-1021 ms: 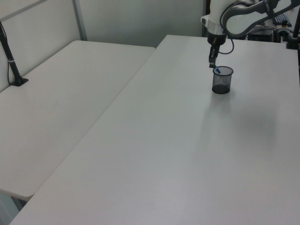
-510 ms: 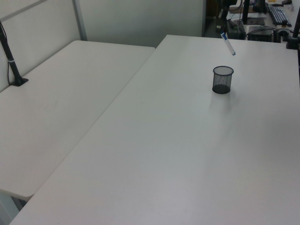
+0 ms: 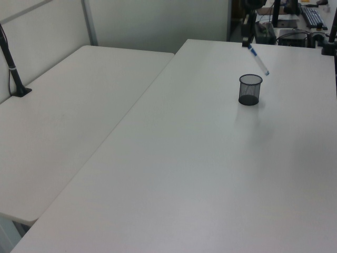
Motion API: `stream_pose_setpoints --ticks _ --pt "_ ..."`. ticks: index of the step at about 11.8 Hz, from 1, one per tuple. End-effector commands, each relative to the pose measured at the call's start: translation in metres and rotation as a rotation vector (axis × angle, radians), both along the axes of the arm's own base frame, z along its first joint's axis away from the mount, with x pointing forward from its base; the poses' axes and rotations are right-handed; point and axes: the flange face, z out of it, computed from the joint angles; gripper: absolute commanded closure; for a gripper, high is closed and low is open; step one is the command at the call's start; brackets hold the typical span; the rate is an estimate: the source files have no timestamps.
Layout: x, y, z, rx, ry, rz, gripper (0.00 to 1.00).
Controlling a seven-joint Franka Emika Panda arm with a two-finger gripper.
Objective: Remove the marker
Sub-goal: 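Lift the blue marker up out of the mesh cup, then carry the marker beside the cup and lower it onto the table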
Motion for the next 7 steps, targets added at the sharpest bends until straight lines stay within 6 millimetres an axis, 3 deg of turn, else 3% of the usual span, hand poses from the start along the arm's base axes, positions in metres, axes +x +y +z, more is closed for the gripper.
stream_pose_setpoints --ticks 1,5,7 --pt "0.032 0.047 -0.083 0.054 0.127 0.009 0.99" --pt "0.058 0.085 -0.174 0.046 0.097 -0.047 0.99" --pt "0.064 0.102 -0.204 0.033 0.063 -0.043 0.99"
